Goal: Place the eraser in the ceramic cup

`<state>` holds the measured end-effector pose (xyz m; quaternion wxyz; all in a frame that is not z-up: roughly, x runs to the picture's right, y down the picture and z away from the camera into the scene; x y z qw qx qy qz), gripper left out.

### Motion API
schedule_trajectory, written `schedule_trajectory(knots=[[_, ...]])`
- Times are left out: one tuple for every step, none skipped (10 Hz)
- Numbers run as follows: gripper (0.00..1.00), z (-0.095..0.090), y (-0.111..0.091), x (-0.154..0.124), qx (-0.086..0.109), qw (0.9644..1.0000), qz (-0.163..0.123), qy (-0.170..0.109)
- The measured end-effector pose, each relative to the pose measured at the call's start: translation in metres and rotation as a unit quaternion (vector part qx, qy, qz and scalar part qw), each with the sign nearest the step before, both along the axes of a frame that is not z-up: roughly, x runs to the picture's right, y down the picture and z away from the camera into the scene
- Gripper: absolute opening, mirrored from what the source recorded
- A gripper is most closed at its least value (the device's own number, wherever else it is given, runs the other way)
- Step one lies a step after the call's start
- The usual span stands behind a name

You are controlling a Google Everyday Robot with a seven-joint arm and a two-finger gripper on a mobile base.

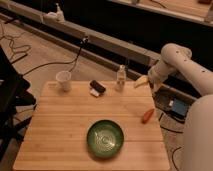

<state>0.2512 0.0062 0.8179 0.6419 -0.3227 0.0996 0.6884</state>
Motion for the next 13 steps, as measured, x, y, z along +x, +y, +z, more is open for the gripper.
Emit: schedule_trajectory(knots=[[0.80,0.000,0.000,0.000,0.000,1.0000,0.000,0.000],[0.80,0.000,-0.001,-0.001,0.000,1.0000,0.003,-0.002],[0.80,-0.001,-0.001,-0.003,0.000,0.9999,0.008,-0.008],[0.80,-0.002,-0.001,-0.006,-0.001,0.9998,0.014,-0.015],[0.80,-0.003,-0.004,-0.010,-0.001,0.9993,0.025,-0.027],[0.80,-0.005,-0.007,-0.016,0.000,0.9986,0.035,-0.040],[0.80,-0.006,-0.014,-0.024,0.003,0.9972,0.048,-0.057],[0.80,-0.007,-0.020,-0.030,0.006,0.9960,0.057,-0.068],[0.80,-0.008,-0.029,-0.038,0.012,0.9944,0.067,-0.082],[0.80,-0.010,-0.039,-0.046,0.018,0.9925,0.074,-0.096],[0.80,-0.013,-0.049,-0.055,0.026,0.9906,0.079,-0.109],[0.80,-0.018,-0.060,-0.065,0.037,0.9883,0.080,-0.124],[0.80,-0.023,-0.072,-0.074,0.053,0.9863,0.080,-0.134]])
